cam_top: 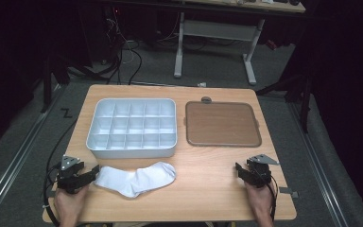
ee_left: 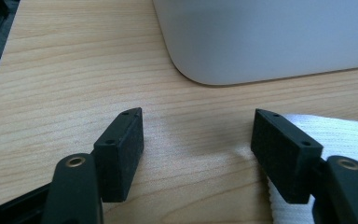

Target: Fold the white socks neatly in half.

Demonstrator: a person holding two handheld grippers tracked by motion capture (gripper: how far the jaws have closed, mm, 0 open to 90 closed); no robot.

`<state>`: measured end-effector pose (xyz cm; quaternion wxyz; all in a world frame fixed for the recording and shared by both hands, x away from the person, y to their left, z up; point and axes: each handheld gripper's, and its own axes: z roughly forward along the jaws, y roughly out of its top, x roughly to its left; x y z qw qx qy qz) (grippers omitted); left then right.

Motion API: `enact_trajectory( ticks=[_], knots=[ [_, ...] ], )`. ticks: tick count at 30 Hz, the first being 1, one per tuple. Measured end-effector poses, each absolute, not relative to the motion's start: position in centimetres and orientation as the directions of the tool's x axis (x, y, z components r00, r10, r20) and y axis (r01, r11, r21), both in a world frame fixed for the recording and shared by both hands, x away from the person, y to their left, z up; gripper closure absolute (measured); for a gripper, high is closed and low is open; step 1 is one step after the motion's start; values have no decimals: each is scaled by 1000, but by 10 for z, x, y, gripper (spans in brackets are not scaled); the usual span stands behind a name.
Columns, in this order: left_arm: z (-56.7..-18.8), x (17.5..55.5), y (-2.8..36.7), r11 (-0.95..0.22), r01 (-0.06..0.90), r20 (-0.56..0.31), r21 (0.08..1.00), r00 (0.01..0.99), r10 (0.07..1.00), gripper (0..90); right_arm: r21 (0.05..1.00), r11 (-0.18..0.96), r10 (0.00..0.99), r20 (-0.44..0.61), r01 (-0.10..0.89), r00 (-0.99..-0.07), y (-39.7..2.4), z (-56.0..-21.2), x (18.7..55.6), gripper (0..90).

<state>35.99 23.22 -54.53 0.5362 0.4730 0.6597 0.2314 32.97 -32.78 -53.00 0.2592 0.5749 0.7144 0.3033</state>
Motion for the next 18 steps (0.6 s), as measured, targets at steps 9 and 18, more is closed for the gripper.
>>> enact_trajectory(
  ticks=[9, 18],
  knots=[
    [-543, 357, 235, 479, 389, -531, 787, 31, 847, 359, 734, 161, 973, -7, 659, -231, -323, -527, 328, 557],
    [-531, 345, 227, 483, 405, -556, 776, 78, 827, 364, 759, 182, 954, 19, 625, -300, -305, -515, 324, 583]
  ],
)
